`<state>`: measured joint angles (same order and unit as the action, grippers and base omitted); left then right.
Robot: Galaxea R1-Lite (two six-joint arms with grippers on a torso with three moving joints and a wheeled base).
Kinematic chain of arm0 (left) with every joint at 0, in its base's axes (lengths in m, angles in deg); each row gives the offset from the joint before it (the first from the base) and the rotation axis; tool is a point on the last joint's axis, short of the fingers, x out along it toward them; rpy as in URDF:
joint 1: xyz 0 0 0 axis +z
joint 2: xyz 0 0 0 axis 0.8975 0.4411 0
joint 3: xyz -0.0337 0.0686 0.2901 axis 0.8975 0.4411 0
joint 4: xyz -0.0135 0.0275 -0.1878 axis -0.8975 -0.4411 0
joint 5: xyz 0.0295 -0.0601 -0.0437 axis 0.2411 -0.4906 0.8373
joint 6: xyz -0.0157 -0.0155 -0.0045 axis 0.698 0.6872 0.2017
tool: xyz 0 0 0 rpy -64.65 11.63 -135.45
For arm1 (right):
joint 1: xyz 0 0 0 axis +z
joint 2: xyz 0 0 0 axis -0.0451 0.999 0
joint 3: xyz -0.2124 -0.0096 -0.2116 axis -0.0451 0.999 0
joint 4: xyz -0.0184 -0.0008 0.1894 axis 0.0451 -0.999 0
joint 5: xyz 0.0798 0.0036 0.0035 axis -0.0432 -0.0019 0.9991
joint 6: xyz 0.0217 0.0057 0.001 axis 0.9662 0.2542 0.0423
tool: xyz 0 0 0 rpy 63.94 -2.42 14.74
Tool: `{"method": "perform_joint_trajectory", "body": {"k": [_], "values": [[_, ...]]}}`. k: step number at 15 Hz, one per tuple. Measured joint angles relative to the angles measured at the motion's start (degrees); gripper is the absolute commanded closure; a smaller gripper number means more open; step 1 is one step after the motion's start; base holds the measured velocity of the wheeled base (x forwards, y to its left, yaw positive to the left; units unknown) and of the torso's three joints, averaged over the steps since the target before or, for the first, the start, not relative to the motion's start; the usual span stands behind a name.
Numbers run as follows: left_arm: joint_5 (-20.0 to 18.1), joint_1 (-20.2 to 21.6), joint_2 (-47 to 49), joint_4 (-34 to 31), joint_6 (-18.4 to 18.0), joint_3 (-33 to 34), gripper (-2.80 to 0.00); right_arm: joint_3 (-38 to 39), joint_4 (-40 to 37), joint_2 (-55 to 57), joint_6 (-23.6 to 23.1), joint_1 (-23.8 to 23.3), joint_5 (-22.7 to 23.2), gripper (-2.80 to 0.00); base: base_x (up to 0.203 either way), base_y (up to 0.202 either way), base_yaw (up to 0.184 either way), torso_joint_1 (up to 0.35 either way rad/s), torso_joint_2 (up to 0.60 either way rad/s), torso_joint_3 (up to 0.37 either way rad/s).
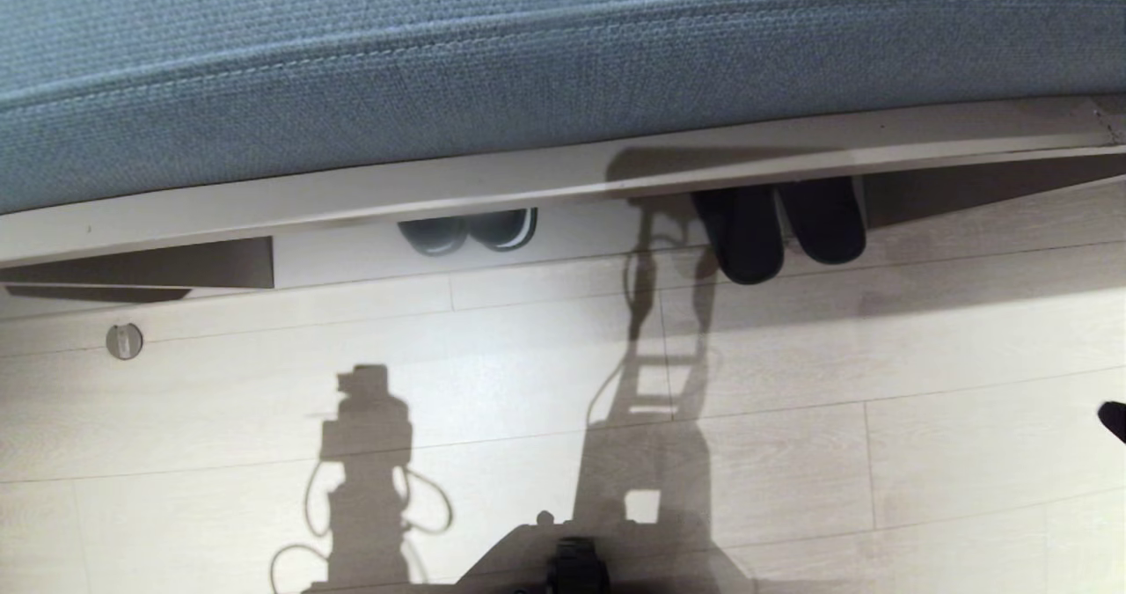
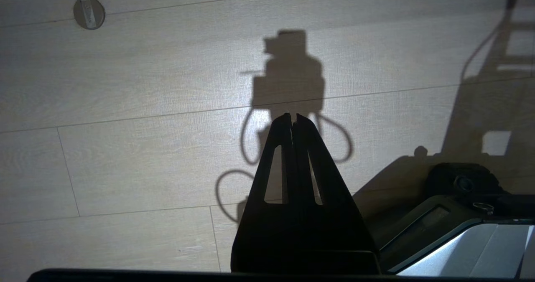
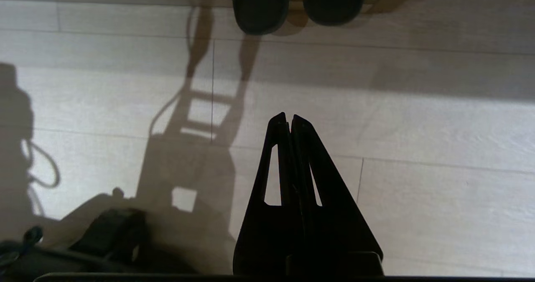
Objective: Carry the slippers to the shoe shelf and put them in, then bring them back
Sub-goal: Pick up the slippers in the shoe cabinet
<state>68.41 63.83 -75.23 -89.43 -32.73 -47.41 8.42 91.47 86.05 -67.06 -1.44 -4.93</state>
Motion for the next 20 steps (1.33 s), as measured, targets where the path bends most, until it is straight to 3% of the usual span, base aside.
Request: {"method": "perform_joint_trajectory", "body": {"k": [4, 11, 15, 16, 20], "values": [[0.0, 0.0, 0.0, 0.0, -0.1, 0.0, 0.00, -1.1, 20.8, 20.0, -1.0, 0.3, 0.4, 0.00, 0.000, 0.000, 0.000, 0.000, 0.00, 0.000], [0.0, 0.0, 0.0, 0.0, -0.1, 0.0, 0.00, -0.6, 46.2, 43.1, -3.0, 2.0, 0.4, 0.00, 0.000, 0.000, 0.000, 0.000, 0.00, 0.000], [0.0, 0.0, 0.0, 0.0, -0.1, 0.0, 0.00, -2.2, 56.7, 53.1, -2.9, 2.2, 0.3, 0.00, 0.000, 0.000, 0.000, 0.000, 0.00, 0.000], [0.0, 0.0, 0.0, 0.0, -0.1, 0.0, 0.00, -3.2, 58.7, 55.2, -2.9, 2.1, 0.2, -2.80, 0.000, 0.000, 0.000, 0.000, 0.00, 0.000], [0.0, 0.0, 0.0, 0.0, -0.1, 0.0, 0.00, -9.8, 62.6, 62.9, -3.2, 2.0, 0.2, -2.80, 0.000, 0.000, 0.000, 0.000, 0.00, 0.000]]}}
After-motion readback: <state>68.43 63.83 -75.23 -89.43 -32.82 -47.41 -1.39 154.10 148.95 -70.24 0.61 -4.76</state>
